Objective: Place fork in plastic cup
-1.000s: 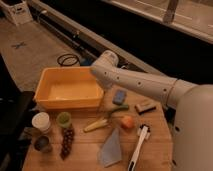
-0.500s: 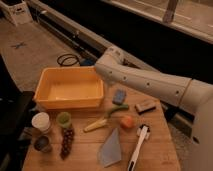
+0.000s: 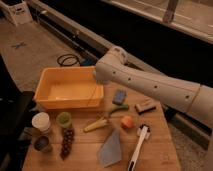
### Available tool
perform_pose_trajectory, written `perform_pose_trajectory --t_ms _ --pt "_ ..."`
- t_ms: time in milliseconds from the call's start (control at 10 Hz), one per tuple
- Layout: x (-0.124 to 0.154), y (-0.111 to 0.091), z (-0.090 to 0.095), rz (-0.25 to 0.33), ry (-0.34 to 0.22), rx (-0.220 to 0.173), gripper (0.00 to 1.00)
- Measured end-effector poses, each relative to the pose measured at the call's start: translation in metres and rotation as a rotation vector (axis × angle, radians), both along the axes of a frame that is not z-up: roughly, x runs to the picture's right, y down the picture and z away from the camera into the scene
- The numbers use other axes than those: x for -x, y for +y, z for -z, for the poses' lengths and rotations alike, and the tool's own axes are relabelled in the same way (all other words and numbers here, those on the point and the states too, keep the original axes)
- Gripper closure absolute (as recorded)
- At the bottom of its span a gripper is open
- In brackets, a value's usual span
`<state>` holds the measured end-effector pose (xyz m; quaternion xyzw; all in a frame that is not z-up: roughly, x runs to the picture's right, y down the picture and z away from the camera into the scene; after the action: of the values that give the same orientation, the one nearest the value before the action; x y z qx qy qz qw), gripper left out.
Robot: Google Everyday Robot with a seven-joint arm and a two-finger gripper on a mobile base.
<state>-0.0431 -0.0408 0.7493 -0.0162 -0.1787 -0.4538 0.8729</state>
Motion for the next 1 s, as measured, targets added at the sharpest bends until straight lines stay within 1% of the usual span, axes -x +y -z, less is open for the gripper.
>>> perform_pose_trajectory --t_ms 100,300,500,700,800,900,1000 --pt "0.019 0.000 0.005 0.018 -0.066 -0.005 1.00" --pt "0.048 0.001 0.009 0.050 -0.150 -0.012 1.00" --pt "0.076 0.002 0.009 0.084 -0.213 -0.014 1.00" --pt "0.108 0.009 0.001 0.119 -0.280 0.005 1.00" --pt "0.115 0.012 -0.001 0.132 -0.298 0.012 1.00" --pt "0.120 0.016 -0.004 0.149 -0.302 0.015 1.00" --pt "0.122 0.017 -0.003 0.153 -0.305 0.015 1.00"
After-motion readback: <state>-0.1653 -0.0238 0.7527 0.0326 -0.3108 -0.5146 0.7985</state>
